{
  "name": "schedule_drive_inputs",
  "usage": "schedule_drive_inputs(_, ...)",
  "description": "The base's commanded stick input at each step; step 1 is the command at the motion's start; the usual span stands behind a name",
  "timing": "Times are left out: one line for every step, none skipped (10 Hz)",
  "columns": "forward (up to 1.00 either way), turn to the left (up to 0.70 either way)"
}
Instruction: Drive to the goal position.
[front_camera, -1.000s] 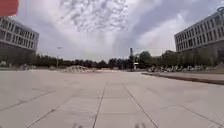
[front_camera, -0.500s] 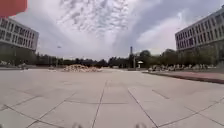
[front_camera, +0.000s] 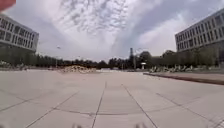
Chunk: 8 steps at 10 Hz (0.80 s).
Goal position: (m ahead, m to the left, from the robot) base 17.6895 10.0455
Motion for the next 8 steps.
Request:
schedule_drive_inputs(0.70,0.00)
schedule_drive_inputs(0.70,0.00)
schedule_drive_inputs(0.70,0.00)
schedule_drive_inputs(0.70,0.00)
schedule_drive_inputs(0.70,0.00)
schedule_drive_inputs(0.70,0.00)
schedule_drive_inputs(0.70,0.00)
schedule_drive_inputs(0.70,0.00)
